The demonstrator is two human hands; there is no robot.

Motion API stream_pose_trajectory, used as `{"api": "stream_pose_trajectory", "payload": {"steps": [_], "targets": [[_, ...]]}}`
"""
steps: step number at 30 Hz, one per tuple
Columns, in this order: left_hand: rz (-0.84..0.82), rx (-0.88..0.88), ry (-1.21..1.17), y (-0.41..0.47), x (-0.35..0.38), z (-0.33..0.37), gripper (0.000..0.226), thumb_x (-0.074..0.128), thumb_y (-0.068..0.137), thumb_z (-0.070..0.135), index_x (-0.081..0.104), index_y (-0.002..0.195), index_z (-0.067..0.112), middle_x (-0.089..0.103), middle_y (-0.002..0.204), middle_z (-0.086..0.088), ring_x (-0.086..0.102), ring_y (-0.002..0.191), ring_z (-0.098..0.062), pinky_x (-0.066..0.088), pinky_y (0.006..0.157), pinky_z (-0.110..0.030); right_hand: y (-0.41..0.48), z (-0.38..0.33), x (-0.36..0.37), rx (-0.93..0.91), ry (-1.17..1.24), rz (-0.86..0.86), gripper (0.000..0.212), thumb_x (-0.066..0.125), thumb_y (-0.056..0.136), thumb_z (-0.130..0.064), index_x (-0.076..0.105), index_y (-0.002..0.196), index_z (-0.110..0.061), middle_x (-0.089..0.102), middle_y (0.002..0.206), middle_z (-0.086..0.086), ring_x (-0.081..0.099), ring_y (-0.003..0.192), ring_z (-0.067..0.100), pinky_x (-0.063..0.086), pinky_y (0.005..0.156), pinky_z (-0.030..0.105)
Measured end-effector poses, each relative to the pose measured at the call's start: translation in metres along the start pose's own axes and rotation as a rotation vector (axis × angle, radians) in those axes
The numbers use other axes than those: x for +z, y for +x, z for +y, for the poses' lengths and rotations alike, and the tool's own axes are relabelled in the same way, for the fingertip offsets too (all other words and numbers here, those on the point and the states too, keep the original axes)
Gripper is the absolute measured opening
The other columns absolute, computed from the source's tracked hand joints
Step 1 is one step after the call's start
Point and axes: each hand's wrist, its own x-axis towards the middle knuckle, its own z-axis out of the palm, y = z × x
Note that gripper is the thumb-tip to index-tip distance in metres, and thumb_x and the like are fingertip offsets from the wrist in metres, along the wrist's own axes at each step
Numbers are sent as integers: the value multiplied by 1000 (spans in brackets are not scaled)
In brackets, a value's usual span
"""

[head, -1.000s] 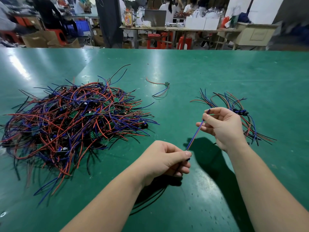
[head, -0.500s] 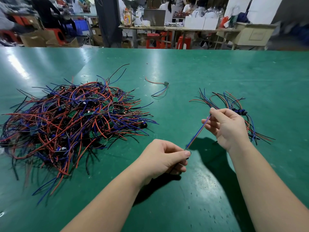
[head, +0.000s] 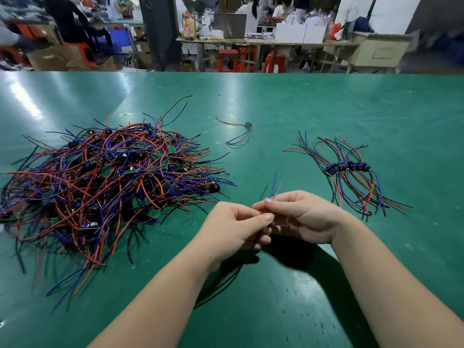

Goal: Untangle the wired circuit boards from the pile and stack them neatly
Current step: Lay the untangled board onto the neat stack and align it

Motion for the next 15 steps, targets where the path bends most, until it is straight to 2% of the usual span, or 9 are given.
{"api": "stream_pose_trajectory", "payload": {"steps": [4,7,9,12,15], "targets": [[-5,-3,3,-1,1,0,14,69,86,17,74,82,4,69,71,-7,64,59,-12,54,55,-21,3,0,0,-87,49,115,13,69,65,-17,74,72,-7,70,70,5,63,56,9,50,52,15],[-17,-16,29,-1,0,2,14,72,83,18,74,79,4,69,70,-8,65,59,-15,54,60,-25,4,-6,-7,-168,123,286,17,69,64,-15,65,75,-2,64,57,4,61,47,8,48,46,13],[-28,-13,75,-2,-2,4,16,73,81,19,74,78,3,70,70,-7,65,58,-16,53,58,-24,3,-10,-17,-238,170,414,17,69,67,-13,61,75,-1,63,53,4,62,46,9,49,45,13],[-53,-26,130,-5,-1,5,14,74,81,19,75,78,6,71,69,-7,66,58,-16,48,51,-17,0,-13,-34,-321,250,582,7,67,78,0,62,74,-3,65,55,4,64,49,11,51,48,15],[-77,-65,149,-8,2,3,14,73,82,19,75,82,4,71,71,-7,65,58,-17,49,51,-19,-1,-13,-40,-363,268,658,10,66,81,2,62,75,-4,67,57,6,66,55,14,52,50,16]]}}
